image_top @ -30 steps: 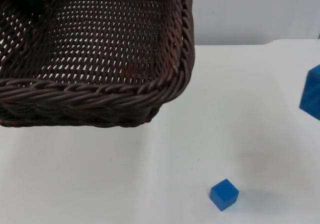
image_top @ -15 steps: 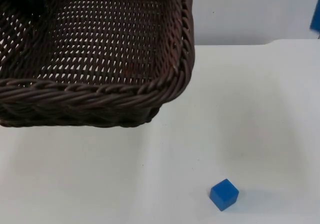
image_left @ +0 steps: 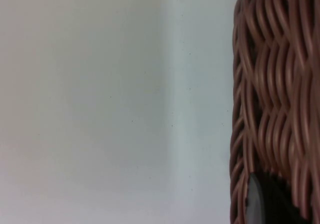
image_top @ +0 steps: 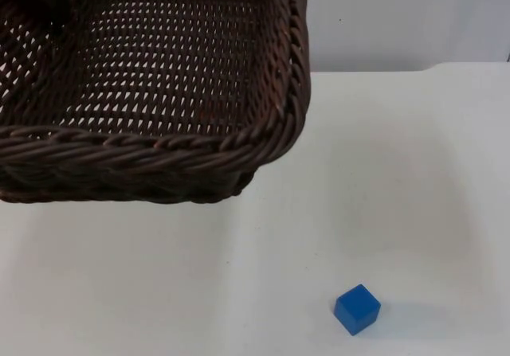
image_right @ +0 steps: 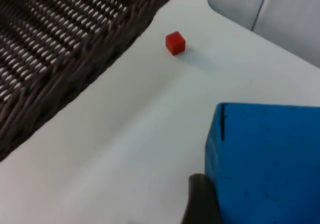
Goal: Pick up the basket with the left hand and place the largest block into the basket with the right hand.
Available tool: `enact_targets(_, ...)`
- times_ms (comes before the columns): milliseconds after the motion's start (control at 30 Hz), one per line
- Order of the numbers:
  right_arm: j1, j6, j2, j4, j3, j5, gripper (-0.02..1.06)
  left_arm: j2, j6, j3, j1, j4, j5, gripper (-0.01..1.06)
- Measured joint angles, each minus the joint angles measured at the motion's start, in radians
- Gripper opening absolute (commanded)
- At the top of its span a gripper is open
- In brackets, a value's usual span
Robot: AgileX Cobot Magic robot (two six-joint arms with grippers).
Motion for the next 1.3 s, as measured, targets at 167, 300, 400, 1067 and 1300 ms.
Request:
enact_targets(167, 0.000, -0.004, 0.095, 0.000, -0.086, 0.004, 0.00, 0.000, 0.000, 0.000, 0.000, 0.000, 0.000, 0.00)
enact_targets(300, 0.000, -0.008, 0.164, 0.006, -0.153, 0.006, 0.00, 0.000, 0.000, 0.000, 0.000, 0.000, 0.000, 0.00)
enact_targets(400, 0.000, -0.031, 0.246, 0.031, -0.236, 0.006, 0.00, 0.000, 0.000, 0.000, 0.000, 0.000, 0.000, 0.00)
enact_targets(1067, 0.104, -0.305, 0.594, 0.308, -0.560, 0.026, 0.00, 0.000, 0.000, 0.000, 0.000, 0.000, 0.000, 0.00)
enact_targets(1300, 0.157, -0.324, 0.671, 0.314, -0.586, 0.011, 0.00, 0.000, 0.000, 0.000, 0.000, 0.000, 0.000, 0.00)
